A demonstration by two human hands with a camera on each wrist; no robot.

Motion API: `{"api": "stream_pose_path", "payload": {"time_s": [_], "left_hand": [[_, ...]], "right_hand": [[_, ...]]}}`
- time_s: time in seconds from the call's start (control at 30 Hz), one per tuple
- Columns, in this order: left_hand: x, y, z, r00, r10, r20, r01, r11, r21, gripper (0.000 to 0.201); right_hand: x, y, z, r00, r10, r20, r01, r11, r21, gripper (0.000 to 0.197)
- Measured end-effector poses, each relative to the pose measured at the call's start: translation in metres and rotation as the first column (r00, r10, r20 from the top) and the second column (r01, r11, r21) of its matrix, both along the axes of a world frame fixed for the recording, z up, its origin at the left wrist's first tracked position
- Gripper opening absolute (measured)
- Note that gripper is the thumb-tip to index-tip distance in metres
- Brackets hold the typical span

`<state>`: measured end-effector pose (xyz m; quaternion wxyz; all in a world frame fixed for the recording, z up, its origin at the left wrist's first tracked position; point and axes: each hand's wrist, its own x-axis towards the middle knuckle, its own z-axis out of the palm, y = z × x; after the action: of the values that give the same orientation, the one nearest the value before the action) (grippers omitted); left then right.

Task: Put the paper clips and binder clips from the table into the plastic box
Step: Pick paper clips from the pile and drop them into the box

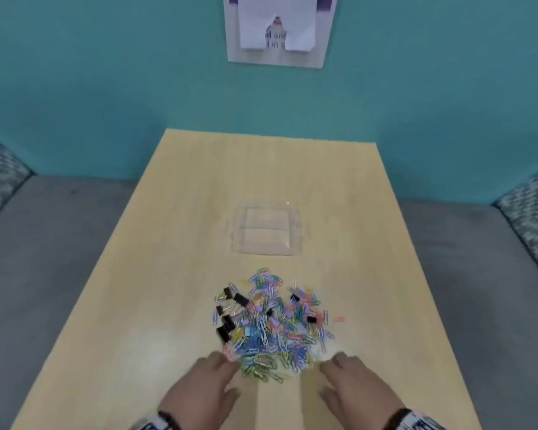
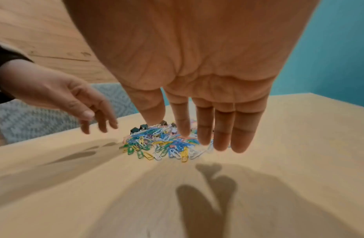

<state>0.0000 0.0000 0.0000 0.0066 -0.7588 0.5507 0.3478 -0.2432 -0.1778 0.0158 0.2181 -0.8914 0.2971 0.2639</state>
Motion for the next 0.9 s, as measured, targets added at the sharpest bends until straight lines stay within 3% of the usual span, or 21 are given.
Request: {"api": "stream_pose_path", "payload": {"time_s": [0.07,0.2,0.3,0.47,0.57,0.7,0.9], "left_hand": [[-0.011,-0.012,-0.005,0.997,0.003,0.079,0.007,0.993,-0.117,0.04],[-0.031,-0.033,-0.026,0.956,-0.09,0.279,0.156,0.962,-0.224,0.057],[-0.033,-0.043,-0.029,0.945,-0.035,0.324,0.112,0.968,-0.223,0.075],[-0.027,-0.055,-0.04,0.936,-0.042,0.348,0.109,0.979,-0.174,0.081],[-0.023,-0.062,-0.039,0.929,-0.038,0.367,0.117,0.974,-0.194,0.077],[-0.025,-0.069,-0.033,0.893,-0.169,0.417,0.282,0.933,-0.225,0.07],[-0.027,-0.075,-0.037,0.858,-0.235,0.458,0.377,0.892,-0.249,0.043]], "right_hand": [[0.031,0.006,-0.012,0.996,0.027,0.087,-0.021,0.998,-0.067,0.036],[0.056,0.018,-0.026,0.994,0.035,0.107,-0.017,0.987,-0.157,0.031],[0.065,0.024,-0.03,0.992,-0.054,0.11,0.076,0.975,-0.211,0.049],[0.08,0.02,-0.039,0.986,-0.063,0.151,0.09,0.98,-0.177,0.067],[0.086,0.012,-0.049,0.988,-0.054,0.145,0.081,0.979,-0.187,0.07],[0.088,0.0,-0.049,0.985,0.005,0.173,0.026,0.984,-0.175,0.061],[0.086,-0.007,-0.045,0.975,0.034,0.218,-0.005,0.991,-0.132,0.048]]}}
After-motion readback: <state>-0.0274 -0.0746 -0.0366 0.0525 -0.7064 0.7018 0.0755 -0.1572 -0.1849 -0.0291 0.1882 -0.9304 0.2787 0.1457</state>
